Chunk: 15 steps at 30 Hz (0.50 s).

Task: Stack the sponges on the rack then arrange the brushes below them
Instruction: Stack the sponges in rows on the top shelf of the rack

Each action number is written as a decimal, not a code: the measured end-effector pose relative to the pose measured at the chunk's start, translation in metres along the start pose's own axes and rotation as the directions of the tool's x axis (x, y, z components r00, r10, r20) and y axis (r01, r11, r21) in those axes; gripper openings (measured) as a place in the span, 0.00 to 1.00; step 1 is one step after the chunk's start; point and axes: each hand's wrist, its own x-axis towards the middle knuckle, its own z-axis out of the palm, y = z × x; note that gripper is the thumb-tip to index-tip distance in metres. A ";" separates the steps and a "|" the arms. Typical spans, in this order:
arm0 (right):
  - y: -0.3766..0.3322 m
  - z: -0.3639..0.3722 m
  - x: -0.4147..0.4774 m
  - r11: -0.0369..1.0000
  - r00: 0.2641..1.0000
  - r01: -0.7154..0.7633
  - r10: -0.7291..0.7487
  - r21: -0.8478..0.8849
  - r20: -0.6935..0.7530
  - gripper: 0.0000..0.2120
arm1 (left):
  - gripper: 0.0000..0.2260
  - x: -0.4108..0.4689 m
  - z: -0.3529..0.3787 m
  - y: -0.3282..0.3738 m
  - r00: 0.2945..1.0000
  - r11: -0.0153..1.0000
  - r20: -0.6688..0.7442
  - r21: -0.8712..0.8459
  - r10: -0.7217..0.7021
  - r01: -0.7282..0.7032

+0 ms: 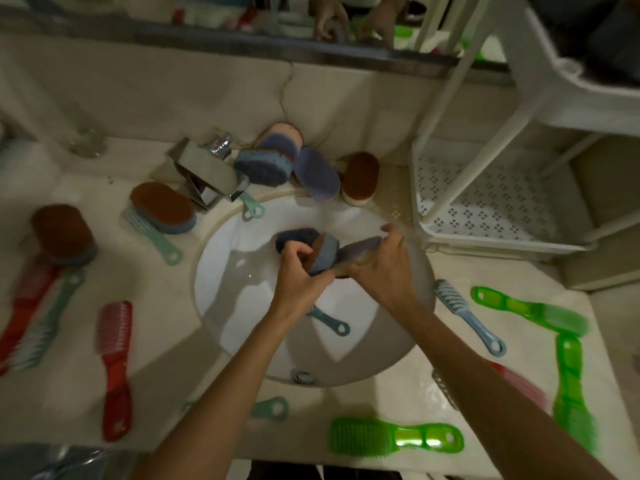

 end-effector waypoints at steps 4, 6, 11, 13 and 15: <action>-0.027 -0.036 -0.002 0.984 0.985 0.154 -0.147 0.084 -0.090 0.43 | 0.05 -0.008 -0.002 0.037 0.987 0.982 -0.159 -0.180 0.031 -0.060; -0.036 -0.054 -0.004 0.957 0.963 0.248 -0.227 0.149 -0.145 0.40 | 0.05 -0.009 -0.004 0.053 0.971 0.957 -0.239 -0.283 -0.013 -0.057; -0.061 -0.101 -0.011 0.891 0.923 0.374 -0.330 0.257 -0.199 0.31 | 0.08 -0.010 -0.006 0.117 0.989 0.710 -0.047 -0.701 -0.142 0.069; -0.072 -0.121 -0.014 0.855 0.911 0.406 -0.351 0.323 -0.216 0.29 | 0.08 -0.012 -0.009 0.143 0.984 0.623 0.113 -0.763 -0.136 0.174; -0.085 -0.141 -0.016 0.809 0.898 0.437 -0.367 0.394 -0.243 0.29 | 0.13 -0.020 -0.011 0.165 0.965 0.618 0.225 -0.742 -0.133 0.259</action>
